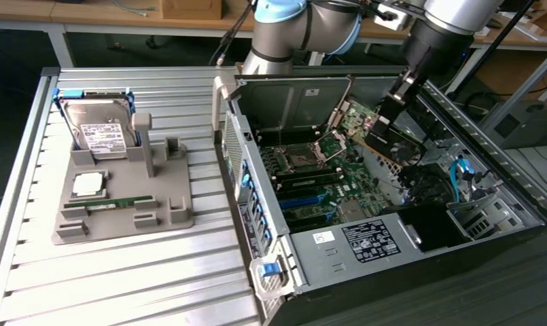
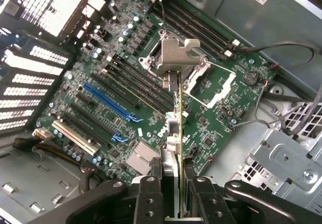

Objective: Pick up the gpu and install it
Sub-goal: 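Insert the gpu into the slot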

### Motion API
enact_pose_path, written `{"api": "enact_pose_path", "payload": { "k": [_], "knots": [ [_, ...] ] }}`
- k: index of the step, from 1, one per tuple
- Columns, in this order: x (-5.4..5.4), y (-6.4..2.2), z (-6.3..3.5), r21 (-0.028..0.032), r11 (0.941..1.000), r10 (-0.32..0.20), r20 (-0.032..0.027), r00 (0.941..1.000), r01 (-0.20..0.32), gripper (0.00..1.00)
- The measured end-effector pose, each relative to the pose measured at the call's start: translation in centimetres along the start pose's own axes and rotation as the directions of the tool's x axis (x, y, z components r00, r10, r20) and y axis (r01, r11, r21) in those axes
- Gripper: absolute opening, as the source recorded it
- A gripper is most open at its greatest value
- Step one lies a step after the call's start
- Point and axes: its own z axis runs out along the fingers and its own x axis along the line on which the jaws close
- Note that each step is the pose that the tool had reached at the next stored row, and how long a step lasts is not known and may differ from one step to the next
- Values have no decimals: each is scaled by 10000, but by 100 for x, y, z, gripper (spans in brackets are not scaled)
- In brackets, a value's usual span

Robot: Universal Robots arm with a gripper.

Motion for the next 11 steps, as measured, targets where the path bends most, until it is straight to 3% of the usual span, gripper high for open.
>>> {"api": "enact_pose_path", "payload": {
  "k": [11],
  "knots": [
    [0, 0, 1, 42, 9964, -844, -21, 9964, 844, 27]
  ]
}}
